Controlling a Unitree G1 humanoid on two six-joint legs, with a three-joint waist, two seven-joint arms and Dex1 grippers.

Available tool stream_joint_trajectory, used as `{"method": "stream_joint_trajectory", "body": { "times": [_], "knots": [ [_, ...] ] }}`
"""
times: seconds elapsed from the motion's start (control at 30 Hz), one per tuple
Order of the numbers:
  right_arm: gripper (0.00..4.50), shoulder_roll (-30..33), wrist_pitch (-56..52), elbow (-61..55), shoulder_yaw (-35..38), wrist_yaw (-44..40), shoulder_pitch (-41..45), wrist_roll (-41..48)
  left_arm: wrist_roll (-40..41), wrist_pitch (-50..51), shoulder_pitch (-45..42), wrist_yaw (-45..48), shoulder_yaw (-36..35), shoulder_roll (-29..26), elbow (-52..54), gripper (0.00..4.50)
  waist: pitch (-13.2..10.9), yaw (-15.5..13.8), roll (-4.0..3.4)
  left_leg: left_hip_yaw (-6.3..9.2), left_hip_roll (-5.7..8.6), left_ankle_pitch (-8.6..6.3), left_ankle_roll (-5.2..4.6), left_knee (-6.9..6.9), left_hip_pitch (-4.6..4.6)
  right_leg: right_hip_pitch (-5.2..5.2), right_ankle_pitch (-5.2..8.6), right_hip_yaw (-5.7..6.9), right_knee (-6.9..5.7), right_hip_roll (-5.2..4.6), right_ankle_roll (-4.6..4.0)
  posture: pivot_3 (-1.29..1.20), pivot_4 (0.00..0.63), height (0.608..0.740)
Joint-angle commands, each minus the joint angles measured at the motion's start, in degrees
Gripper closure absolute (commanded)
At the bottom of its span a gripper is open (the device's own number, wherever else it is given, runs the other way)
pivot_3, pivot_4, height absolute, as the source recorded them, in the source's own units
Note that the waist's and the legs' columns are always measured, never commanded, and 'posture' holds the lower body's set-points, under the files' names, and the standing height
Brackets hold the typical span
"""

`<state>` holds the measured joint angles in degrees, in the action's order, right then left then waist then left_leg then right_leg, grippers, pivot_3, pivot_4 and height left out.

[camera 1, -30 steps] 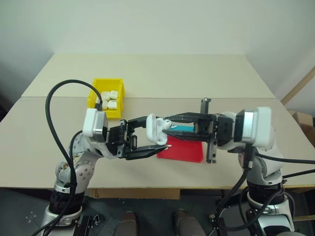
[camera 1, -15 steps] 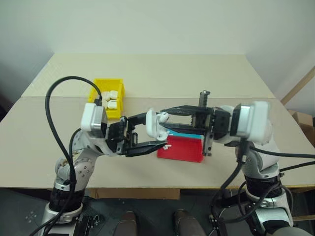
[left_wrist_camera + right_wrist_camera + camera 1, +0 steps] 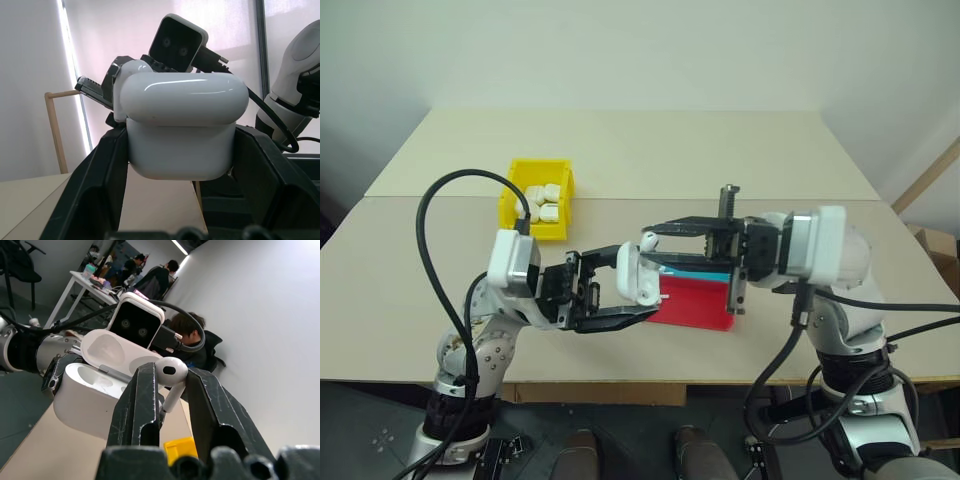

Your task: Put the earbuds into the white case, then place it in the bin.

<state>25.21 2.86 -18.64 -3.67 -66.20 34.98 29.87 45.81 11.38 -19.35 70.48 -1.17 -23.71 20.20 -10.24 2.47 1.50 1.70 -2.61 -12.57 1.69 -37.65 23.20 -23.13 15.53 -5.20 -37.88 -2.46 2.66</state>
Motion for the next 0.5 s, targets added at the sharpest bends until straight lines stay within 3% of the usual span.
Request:
{"method": "stream_joint_trajectory", "body": {
  "times": [0.03, 0.5],
  "knots": [
    [3.87, 0.5, 0.7, -1.7, 0.0, -0.5, -0.1, 1.1, 0.3, -1.4, -0.3, 0.2, -0.5, 0.3, 0.8, 1.70, 0.0, 0.0, 0.00, 0.00, 0.00, 0.00, 0.00, 0.00, 0.00, 0.00, 0.00, 0.00, 0.00, 0.00, 0.00, 0.00, 0.150, 0.740],
    [3.87, 0.3, 0.8, -2.8, 1.4, 0.9, 0.2, 2.9, 0.0, -0.8, -0.7, -0.2, -0.4, 0.3, 0.9, 1.70, 0.0, 0.0, 0.00, 0.00, 0.00, 0.00, 0.00, 0.00, 0.00, 0.00, 0.00, 0.00, 0.00, 0.00, 0.00, 0.00, 0.150, 0.740]
  ]
}}
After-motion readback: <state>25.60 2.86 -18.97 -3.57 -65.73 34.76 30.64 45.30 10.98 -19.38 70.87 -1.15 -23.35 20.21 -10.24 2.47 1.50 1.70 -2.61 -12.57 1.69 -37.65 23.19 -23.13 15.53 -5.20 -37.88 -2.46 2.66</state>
